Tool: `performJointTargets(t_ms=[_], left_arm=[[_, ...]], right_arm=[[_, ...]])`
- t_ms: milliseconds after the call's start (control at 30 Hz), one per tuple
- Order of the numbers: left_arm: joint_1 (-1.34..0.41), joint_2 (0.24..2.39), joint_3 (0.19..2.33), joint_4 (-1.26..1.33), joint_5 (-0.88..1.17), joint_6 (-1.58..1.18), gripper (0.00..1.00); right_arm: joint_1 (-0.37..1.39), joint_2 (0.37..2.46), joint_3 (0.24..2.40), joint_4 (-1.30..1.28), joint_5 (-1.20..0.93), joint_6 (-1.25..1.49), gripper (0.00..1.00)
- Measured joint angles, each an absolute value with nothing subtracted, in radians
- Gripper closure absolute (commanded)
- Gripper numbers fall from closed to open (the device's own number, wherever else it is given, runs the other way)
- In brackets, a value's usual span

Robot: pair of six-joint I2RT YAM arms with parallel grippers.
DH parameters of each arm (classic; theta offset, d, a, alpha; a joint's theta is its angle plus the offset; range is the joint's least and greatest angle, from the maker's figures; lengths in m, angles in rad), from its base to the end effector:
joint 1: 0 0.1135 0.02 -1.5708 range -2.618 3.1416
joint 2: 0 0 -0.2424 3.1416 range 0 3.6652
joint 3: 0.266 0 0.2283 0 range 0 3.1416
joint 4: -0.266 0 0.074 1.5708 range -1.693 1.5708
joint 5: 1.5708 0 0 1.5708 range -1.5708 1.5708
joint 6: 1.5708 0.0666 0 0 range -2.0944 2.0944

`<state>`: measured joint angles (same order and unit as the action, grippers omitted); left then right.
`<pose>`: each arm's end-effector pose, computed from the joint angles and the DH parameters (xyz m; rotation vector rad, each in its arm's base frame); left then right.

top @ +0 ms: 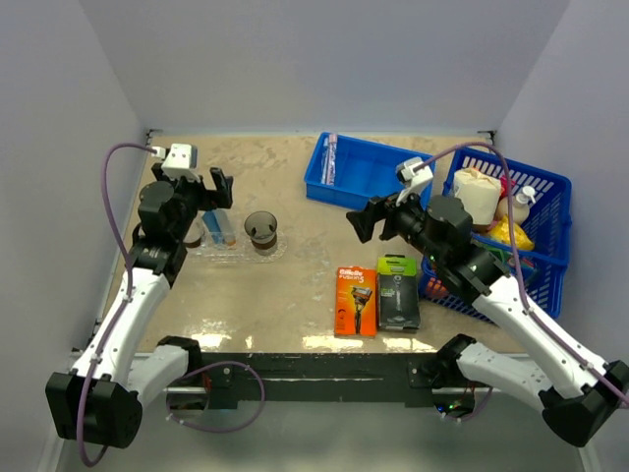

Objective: Prepare toiletry sets of a toothbrush and toothpaste on the tray

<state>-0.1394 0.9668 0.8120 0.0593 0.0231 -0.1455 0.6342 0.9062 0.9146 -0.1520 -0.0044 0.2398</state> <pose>0.2465 -0.0361 0.3249 0.0125 1.6715 -0.2348 0.1846 0.1362 0.3461 -0.3477 1.7234 0.6477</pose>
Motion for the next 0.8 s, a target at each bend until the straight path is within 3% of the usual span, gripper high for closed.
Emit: performJointTargets(t_ms=[267,467,800], left_arm=[[-0.138,0.987,0.81,0.015,0.002,-0.133,0.0],[-0.138,0.95,0.772,-0.004,-0.014,-0.126,0.0],[-0.138,0.903,0.767,-0.01,-0.01,-0.12,0.02]], right_arm=[[0.62,1.141,1.132,-0.225,0.023,0.233,0.15],[0.53,1.351,1.272,-0.231,-0.025,0.223,0.24],[0.471,1.834,1.705,-0.321,-0.036,0.208,0.31]])
